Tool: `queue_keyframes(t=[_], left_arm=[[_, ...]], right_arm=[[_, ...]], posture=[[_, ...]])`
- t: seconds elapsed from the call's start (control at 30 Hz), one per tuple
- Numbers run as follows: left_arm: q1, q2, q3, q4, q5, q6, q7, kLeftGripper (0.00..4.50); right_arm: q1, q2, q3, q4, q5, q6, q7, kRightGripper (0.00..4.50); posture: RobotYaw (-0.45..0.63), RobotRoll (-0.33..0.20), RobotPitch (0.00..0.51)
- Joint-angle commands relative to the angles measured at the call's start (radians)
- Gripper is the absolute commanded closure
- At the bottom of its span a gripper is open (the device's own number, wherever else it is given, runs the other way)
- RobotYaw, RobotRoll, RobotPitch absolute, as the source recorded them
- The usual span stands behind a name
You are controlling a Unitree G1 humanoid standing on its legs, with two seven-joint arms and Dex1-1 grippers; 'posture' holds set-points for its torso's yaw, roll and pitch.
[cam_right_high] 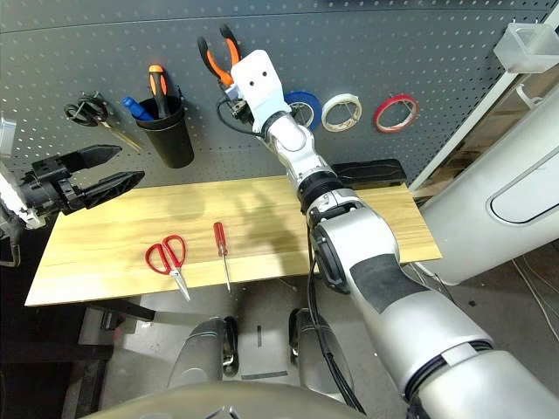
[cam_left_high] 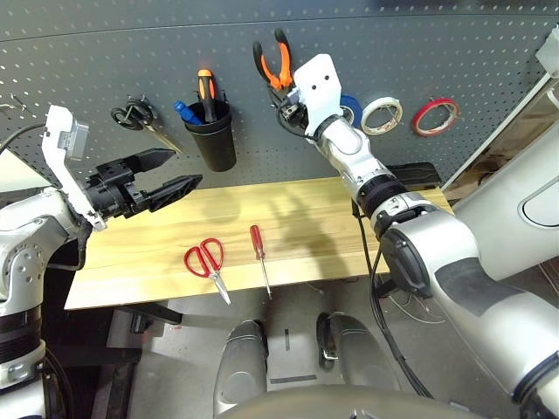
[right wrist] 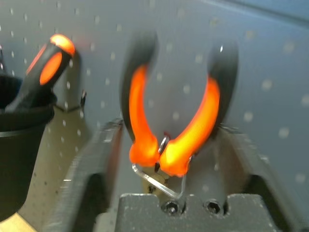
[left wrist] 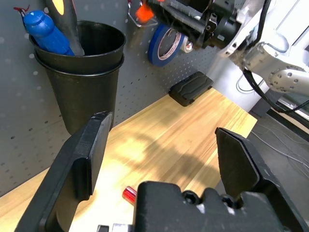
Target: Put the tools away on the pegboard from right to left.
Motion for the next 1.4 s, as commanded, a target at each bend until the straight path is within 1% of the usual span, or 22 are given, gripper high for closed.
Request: queue_keyframes(t=[0.03, 0.17, 0.27, 0.4, 0.43, 0.5, 0.6, 0.67, 0.77, 0.87, 0.93, 1.0, 1.17, 1.23, 1.3, 1.4], left_arm=[[0.003, -0.013, -0.023, -0.024, -0.014, 0.014, 0.004, 0.00], [-0.003, -0.038, -0.045, -0.033, -0.016, 0.021, 0.012, 0.00], [-0.019, -0.072, -0.063, -0.045, -0.027, 0.041, 0.042, 0.00], [-0.024, -0.120, -0.093, -0.072, -0.031, 0.074, 0.098, 0.00], [-0.023, -0.131, -0.103, -0.078, -0.033, 0.081, 0.105, 0.00], [-0.024, -0.165, -0.141, -0.094, -0.010, 0.078, 0.141, 0.00], [-0.024, -0.223, -0.203, -0.109, 0.000, 0.098, 0.189, 0.00], [-0.011, -0.260, -0.259, -0.108, 0.027, 0.095, 0.218, 0.00], [0.013, -0.310, -0.369, -0.065, 0.130, 0.082, 0.291, 0.00], [0.003, -0.371, -0.437, 0.045, 0.243, 0.026, 0.366, 0.00], [-0.009, -0.397, -0.470, 0.136, 0.322, -0.022, 0.406, 0.00], [-0.022, -0.429, -0.488, 0.211, 0.359, -0.032, 0.430, 0.00], [-0.048, -0.496, -0.518, 0.311, 0.429, -0.006, 0.485, 0.00], [-0.065, -0.536, -0.522, 0.375, 0.458, -0.004, 0.525, 0.00], [-0.080, -0.560, -0.522, 0.432, 0.490, -0.015, 0.555, 0.00], [-0.108, -0.598, -0.512, 0.538, 0.526, -0.072, 0.588, 0.00]], right_arm=[[0.028, -0.026, -0.012, -0.071, 0.021, -0.045, 0.032, 0.06], [0.080, -0.059, -0.008, -0.203, 0.050, -0.056, 0.092, 0.06], [0.150, -0.109, -0.007, -0.430, 0.105, 0.015, 0.169, 0.06], [0.265, -0.219, 0.002, -0.811, 0.226, 0.272, 0.319, 0.06], [0.290, -0.252, 0.013, -0.880, 0.250, 0.340, 0.361, 0.06], [0.360, -0.345, 0.040, -1.024, 0.294, 0.491, 0.461, 0.06], [0.447, -0.447, 0.057, -1.177, 0.360, 0.668, 0.553, 0.06], [0.502, -0.497, 0.066, -1.237, 0.376, 0.738, 0.589, 0.06], [0.604, -0.555, 0.085, -1.300, 0.363, 0.783, 0.625, 0.06], [0.707, -0.617, 0.125, -1.343, 0.325, 0.777, 0.666, 0.06], [0.758, -0.643, 0.143, -1.371, 0.317, 0.788, 0.685, 0.06], [0.804, -0.672, 0.159, -1.395, 0.307, 0.792, 0.710, 0.06], [0.868, -0.718, 0.182, -1.418, 0.286, 0.793, 0.743, 0.06], [0.895, -0.740, 0.191, -1.415, 0.265, 0.776, 0.757, 0.06], [0.913, -0.748, 0.198, -1.413, 0.247, 0.762, 0.757, 0.06], [0.948, -0.756, 0.197, -1.412, 0.238, 0.741, 0.765, 0.06]], posture=[[0.04, 0.000, 0.140], [0.02, 0.000, 0.143], [0.00, 0.000, 0.145], [-0.02, 0.000, 0.150], [-0.03, 0.000, 0.153], [-0.04, 0.000, 0.154], [-0.07, 0.000, 0.162], [-0.09, 0.000, 0.167], [-0.14, 0.000, 0.176], [-0.16, 0.000, 0.184], [-0.17, 0.000, 0.191], [-0.18, 0.000, 0.197], [-0.19, 0.000, 0.212], [-0.20, 0.000, 0.217], [-0.20, 0.000, 0.221], [-0.22, 0.000, 0.223]])
